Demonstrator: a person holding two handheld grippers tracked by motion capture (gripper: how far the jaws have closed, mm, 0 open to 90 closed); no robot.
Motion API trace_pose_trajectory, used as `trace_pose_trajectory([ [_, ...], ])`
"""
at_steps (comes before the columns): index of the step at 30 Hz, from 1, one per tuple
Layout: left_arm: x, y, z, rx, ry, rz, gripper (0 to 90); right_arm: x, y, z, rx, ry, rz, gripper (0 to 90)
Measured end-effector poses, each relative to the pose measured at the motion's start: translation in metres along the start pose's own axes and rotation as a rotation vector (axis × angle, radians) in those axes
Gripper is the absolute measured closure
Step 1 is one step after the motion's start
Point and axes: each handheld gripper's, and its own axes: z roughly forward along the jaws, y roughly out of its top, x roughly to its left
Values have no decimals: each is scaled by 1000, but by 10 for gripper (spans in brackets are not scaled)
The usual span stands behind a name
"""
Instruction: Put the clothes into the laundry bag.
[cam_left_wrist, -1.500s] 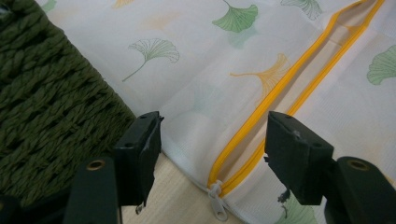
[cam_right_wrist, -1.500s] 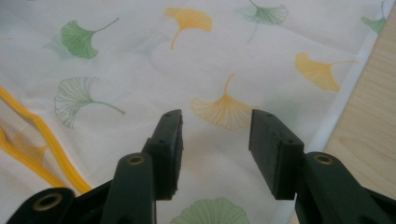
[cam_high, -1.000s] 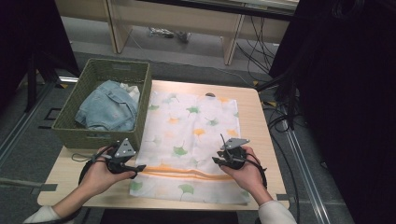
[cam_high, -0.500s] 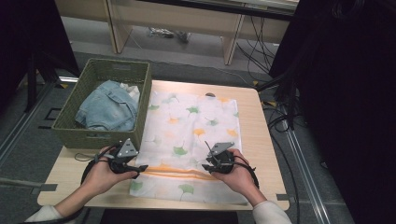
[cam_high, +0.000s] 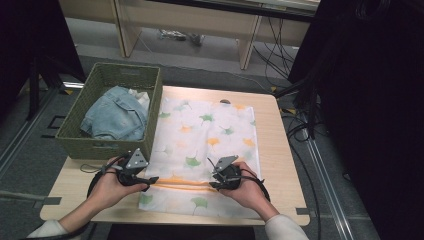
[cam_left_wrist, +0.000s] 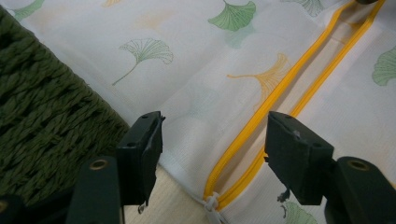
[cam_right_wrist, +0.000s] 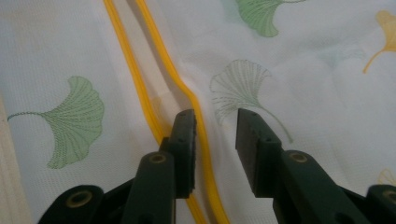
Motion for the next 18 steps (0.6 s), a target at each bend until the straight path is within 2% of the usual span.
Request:
trace_pose_trajectory([
  [5, 0, 0, 0, 1, 0, 6, 370, 3, 4, 7, 33, 7, -7, 692],
  [9, -1, 0, 0, 4, 2, 8, 370, 2, 7, 13, 49, -10, -39, 717],
  [18, -1, 0, 0, 1, 2, 8, 371, 0, 10, 17, 67, -7, -36, 800],
])
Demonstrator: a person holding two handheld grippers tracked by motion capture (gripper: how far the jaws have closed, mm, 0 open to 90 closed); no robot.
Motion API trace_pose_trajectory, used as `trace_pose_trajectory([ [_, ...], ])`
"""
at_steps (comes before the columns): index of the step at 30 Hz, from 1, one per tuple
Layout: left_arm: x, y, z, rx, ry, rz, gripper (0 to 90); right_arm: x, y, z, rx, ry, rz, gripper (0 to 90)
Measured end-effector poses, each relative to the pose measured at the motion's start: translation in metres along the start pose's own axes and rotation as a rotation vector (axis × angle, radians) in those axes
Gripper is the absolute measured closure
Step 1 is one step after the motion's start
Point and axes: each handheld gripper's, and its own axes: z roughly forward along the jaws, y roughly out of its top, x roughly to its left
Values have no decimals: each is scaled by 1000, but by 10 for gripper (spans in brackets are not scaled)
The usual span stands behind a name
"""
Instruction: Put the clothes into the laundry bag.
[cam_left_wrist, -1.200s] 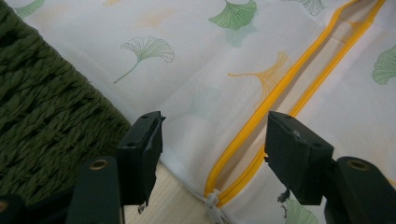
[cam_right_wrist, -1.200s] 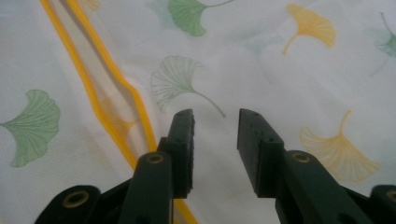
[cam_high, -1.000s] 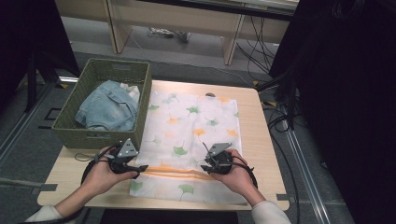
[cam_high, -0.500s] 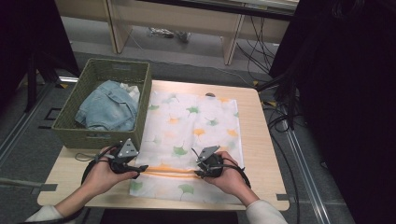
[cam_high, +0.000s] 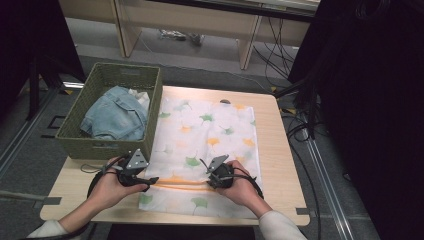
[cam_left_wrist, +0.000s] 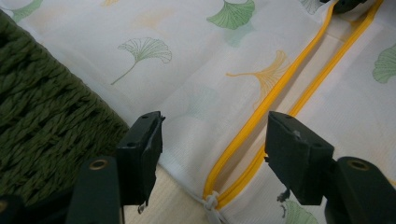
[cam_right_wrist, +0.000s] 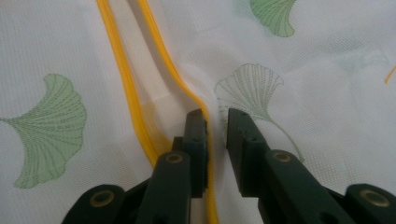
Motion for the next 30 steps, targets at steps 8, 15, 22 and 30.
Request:
trace_pose_trajectory([
  [8, 0, 0, 0, 1, 1, 2, 371, -1, 0, -1, 2, 3, 6, 875],
  [15, 0, 0, 0, 0, 2, 2, 371, 0, 1, -2, 7, -7, 0, 896],
  [22, 0, 1, -1, -15, 10, -4, 372, -2, 4, -10, -40, -23, 15, 899],
  [30, 2, 2, -3, -45, 26, -21, 375, -5, 8, -18, -101, -48, 28, 899],
])
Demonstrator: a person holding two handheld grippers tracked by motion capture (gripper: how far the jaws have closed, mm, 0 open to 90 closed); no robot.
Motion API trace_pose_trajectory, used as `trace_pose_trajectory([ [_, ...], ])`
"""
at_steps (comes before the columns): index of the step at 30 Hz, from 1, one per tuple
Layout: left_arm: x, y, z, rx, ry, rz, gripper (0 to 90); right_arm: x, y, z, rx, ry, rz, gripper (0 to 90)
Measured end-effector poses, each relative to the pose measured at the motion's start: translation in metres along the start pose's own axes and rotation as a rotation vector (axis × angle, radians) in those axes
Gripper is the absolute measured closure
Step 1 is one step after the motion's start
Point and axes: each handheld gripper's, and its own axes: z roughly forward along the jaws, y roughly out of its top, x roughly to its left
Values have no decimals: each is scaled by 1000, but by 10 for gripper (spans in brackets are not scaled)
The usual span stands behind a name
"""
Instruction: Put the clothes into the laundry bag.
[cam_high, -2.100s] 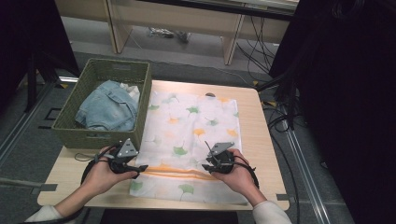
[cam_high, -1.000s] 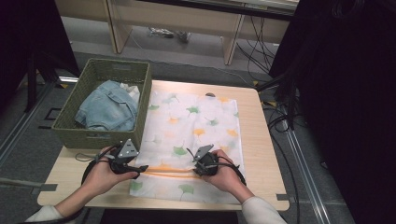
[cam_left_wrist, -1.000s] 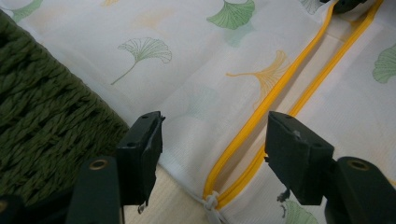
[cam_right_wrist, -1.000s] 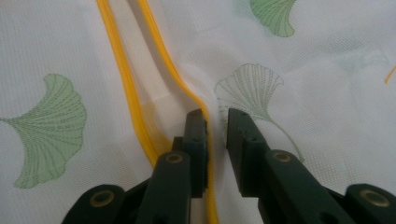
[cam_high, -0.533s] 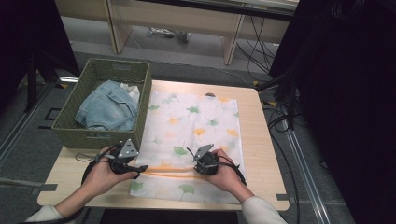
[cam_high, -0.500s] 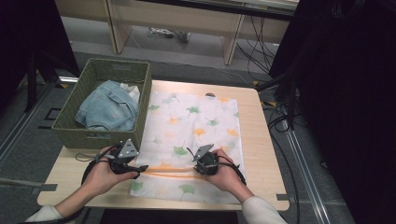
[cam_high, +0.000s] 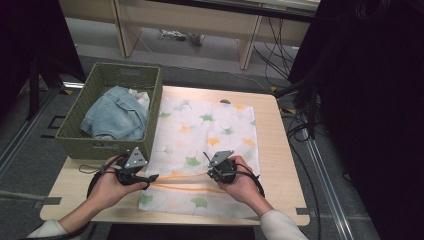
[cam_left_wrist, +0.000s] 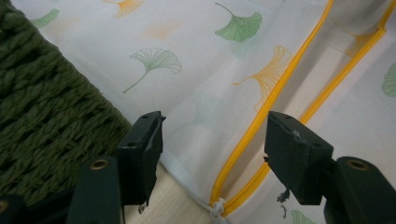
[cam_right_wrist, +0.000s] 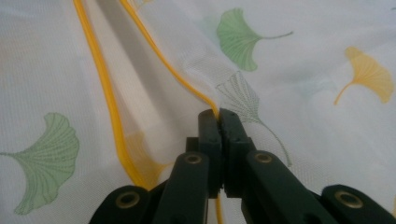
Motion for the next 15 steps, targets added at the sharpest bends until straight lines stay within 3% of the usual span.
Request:
trace_pose_trajectory([
  [3, 0, 1, -1, -15, 5, -7, 375, 0, 8, -7, -18, -10, 46, 899],
  [5, 1, 1, -1, -20, 6, -8, 377, -1, 10, -8, -28, -16, 45, 899],
  [7, 1, 1, -2, -29, 11, -15, 379, -5, 16, -13, -63, -39, 11, 900],
  [15, 2, 1, -3, -47, 17, -18, 381, -8, 25, -26, -111, -67, 14, 900],
])
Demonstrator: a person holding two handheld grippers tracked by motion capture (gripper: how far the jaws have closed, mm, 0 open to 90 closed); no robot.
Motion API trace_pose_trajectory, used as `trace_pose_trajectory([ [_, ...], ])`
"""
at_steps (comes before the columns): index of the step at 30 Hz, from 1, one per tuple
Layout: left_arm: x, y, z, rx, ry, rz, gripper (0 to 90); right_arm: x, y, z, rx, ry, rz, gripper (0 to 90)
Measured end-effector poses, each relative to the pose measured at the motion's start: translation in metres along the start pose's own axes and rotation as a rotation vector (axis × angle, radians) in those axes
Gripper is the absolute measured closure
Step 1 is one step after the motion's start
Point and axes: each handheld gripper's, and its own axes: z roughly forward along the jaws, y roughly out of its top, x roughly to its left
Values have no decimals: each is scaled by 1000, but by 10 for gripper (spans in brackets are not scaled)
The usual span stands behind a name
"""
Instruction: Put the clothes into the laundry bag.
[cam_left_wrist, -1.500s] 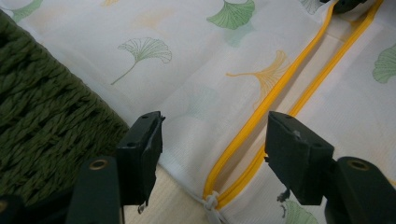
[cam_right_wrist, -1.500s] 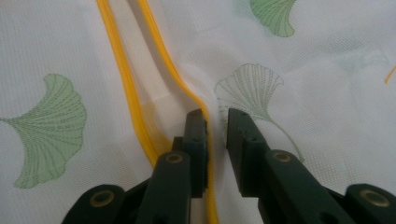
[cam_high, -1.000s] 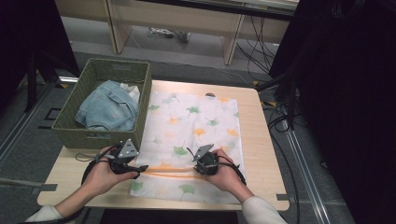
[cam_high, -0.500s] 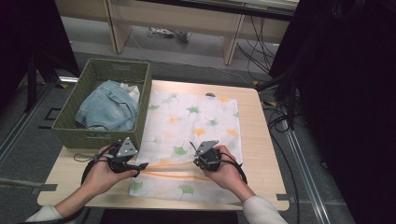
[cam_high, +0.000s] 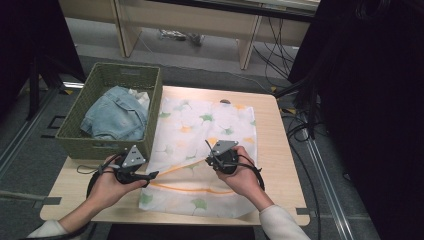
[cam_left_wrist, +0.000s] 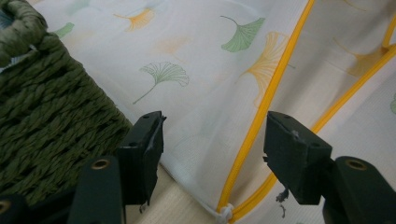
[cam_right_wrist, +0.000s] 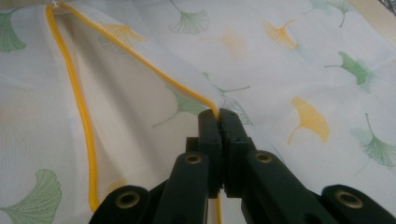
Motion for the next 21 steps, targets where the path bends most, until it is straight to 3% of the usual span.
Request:
trace_pose_trajectory([
  [9, 0, 0, -1, -9, 2, -3, 381, -10, 13, -5, -36, -23, 22, 900],
  [10, 0, 0, -1, -10, 2, -4, 381, -11, 16, -6, -37, -28, 46, 900],
  [19, 0, 1, -3, -36, 7, 2, 386, -21, 31, -13, -79, -45, 49, 900],
  [20, 0, 2, -4, -45, 9, 4, 387, -23, 34, -13, -89, -46, 23, 900],
  [21, 0, 2, -4, -48, 10, 6, 388, -22, 37, -15, -92, -49, 42, 900],
])
